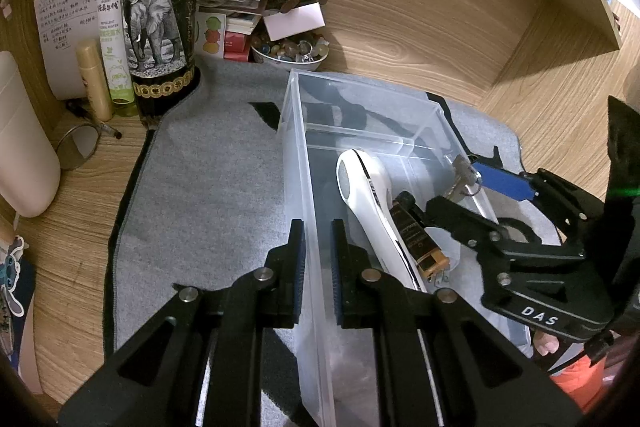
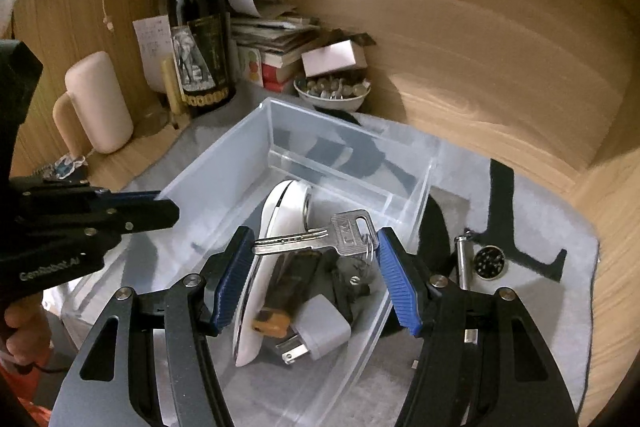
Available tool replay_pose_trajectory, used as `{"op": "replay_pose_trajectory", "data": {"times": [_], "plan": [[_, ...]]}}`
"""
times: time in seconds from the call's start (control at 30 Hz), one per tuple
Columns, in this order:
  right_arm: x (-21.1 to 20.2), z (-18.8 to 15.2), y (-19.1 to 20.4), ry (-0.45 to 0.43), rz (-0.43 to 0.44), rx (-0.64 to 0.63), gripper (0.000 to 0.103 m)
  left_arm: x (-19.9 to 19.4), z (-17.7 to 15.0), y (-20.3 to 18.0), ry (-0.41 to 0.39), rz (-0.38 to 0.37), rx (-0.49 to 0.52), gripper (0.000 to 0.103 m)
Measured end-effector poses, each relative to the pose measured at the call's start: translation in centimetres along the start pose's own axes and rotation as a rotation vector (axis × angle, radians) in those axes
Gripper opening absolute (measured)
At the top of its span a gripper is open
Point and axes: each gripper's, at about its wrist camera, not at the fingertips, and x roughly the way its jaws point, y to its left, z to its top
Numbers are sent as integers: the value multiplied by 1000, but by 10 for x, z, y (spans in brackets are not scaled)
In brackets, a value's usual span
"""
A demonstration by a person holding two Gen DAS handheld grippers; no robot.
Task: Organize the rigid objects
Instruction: 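Carry the keys into the clear box and release them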
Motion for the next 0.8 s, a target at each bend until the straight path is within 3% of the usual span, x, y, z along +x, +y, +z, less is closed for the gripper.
{"op": "replay_pose_trajectory", "data": {"times": [0.33,0.4,0.8], "plan": [[10,-3,2,49,-8,-10,60,0,0,1,-1,-2,1,10],[10,-2,3,47,-14,-11,64,0,1,2,-1,-3,0,10],[-28,1,-7,-56,-25,14,78,2,1,1,5,-4,1,10]]}}
